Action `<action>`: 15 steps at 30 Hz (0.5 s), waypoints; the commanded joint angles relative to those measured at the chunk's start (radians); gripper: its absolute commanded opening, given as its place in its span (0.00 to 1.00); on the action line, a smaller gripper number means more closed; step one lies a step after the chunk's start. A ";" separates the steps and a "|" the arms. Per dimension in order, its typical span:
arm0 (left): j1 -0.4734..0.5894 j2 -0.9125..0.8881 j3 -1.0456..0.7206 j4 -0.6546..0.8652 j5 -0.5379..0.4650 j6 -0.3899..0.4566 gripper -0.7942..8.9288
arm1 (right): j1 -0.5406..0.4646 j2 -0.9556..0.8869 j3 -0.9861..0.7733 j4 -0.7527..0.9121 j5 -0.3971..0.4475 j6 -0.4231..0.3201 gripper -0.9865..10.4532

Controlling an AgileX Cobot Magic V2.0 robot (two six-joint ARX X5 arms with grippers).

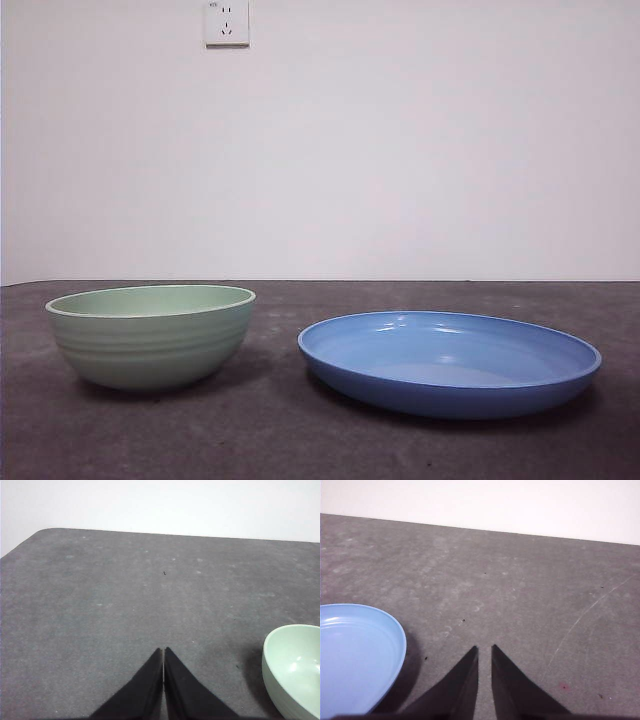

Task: Place the green bowl on the blue plate

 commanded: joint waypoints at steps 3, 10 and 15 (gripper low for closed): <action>0.000 -0.001 -0.020 -0.008 0.003 0.008 0.09 | -0.001 -0.003 -0.005 0.006 0.000 0.017 0.12; 0.000 -0.001 -0.020 -0.008 0.003 0.008 0.09 | -0.001 -0.003 -0.005 0.006 0.000 0.017 0.12; 0.000 -0.001 -0.020 -0.007 0.003 -0.016 0.09 | -0.001 -0.003 -0.005 0.006 -0.003 0.018 0.12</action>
